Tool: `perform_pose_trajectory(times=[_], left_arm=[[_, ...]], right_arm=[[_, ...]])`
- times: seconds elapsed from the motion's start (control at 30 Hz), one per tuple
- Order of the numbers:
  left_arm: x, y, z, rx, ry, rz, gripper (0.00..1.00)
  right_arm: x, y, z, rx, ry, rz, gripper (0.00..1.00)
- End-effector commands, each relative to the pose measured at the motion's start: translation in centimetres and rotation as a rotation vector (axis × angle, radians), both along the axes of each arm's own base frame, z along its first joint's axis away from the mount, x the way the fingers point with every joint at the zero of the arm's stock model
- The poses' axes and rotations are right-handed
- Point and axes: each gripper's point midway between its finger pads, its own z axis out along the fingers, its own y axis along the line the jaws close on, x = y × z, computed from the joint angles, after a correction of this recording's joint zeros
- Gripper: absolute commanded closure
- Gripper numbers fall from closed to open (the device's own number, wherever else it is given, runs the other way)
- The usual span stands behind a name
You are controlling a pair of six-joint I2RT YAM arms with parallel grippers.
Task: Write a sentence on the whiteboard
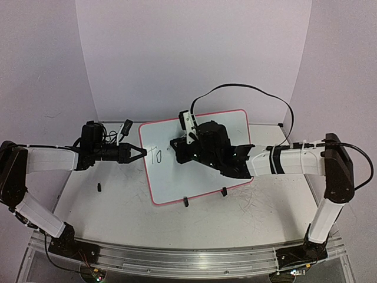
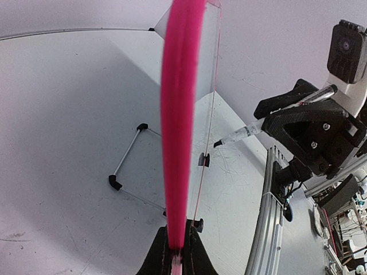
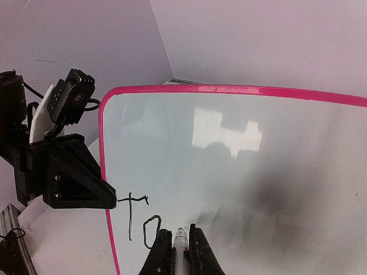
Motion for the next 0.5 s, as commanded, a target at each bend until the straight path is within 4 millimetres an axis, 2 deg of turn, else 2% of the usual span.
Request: perform_pose_trajectory(times=[0.0, 0.47], left_arm=[[1.15, 0.30, 0.56, 0.024, -0.028, 0.036, 1.00], [1.21, 0.24, 0.37, 0.027, -0.026, 0.032, 1.00]], right_arm=[[0.75, 0.65, 1.24, 0.036, -0.021, -0.030, 1.00], [1.10, 1.32, 0.71, 0.021, -0.014, -0.024, 1.00]])
